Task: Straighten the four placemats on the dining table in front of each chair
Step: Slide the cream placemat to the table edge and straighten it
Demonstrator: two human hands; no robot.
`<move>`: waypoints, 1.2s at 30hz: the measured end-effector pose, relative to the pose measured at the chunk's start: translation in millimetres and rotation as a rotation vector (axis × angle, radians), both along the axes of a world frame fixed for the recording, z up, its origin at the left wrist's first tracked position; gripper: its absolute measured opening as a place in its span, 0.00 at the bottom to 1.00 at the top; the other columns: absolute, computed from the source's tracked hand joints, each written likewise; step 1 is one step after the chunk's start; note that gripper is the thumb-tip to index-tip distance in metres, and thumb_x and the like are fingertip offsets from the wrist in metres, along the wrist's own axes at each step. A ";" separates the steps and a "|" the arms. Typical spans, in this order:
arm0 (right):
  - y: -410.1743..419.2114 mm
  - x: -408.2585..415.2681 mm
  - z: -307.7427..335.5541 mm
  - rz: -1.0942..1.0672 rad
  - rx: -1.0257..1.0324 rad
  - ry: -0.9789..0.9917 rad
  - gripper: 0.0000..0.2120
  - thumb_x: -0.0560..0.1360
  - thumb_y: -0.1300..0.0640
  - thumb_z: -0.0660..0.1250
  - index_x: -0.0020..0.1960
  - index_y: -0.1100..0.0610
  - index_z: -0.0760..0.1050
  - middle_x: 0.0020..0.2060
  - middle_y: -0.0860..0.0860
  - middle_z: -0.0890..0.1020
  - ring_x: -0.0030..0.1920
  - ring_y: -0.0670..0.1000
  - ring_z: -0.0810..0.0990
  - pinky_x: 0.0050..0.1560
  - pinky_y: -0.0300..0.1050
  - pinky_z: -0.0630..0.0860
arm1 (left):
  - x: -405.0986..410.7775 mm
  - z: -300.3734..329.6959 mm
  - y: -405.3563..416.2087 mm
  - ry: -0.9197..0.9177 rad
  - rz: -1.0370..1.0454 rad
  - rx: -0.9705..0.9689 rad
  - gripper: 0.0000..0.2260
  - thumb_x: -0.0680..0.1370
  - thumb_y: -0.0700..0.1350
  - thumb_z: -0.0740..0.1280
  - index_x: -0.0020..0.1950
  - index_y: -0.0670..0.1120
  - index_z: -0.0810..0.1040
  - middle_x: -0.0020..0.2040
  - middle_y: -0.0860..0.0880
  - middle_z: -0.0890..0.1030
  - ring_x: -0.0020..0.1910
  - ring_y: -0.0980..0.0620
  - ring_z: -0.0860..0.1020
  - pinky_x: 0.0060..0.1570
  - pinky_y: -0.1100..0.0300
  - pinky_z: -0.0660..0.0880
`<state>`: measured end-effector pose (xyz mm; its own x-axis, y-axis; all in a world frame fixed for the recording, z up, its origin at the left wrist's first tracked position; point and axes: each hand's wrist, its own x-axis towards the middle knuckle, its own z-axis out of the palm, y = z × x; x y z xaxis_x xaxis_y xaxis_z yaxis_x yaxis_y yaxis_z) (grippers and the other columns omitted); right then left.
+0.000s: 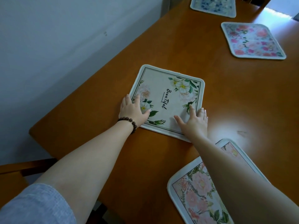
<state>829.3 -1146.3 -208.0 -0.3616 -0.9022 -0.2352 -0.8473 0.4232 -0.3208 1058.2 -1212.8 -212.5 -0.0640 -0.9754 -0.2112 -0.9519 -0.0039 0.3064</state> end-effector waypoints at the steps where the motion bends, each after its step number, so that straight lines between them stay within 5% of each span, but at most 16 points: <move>1: 0.6 0.9 0.5 0.003 0.003 -0.005 0.41 0.71 0.28 0.56 0.77 0.47 0.49 0.77 0.61 0.48 0.76 0.59 0.43 0.75 0.53 0.42 | 1.2 1.4 1.4 0.000 0.001 -0.007 0.38 0.74 0.66 0.60 0.77 0.50 0.51 0.77 0.37 0.51 0.75 0.38 0.50 0.71 0.45 0.52; 25: 100.1 90.5 13.5 0.321 0.130 -0.056 0.40 0.73 0.31 0.58 0.77 0.49 0.49 0.77 0.61 0.44 0.76 0.58 0.38 0.75 0.54 0.40 | 90.2 26.6 181.6 -0.044 0.341 0.198 0.36 0.74 0.66 0.60 0.76 0.50 0.54 0.77 0.36 0.50 0.74 0.38 0.50 0.71 0.44 0.53; 36: 128.5 105.2 30.4 0.262 0.039 -0.074 0.41 0.74 0.32 0.58 0.78 0.46 0.42 0.76 0.59 0.39 0.75 0.56 0.35 0.73 0.53 0.38 | 104.6 56.5 156.4 -0.074 0.099 0.053 0.37 0.75 0.63 0.59 0.78 0.51 0.47 0.78 0.41 0.49 0.76 0.42 0.45 0.73 0.45 0.47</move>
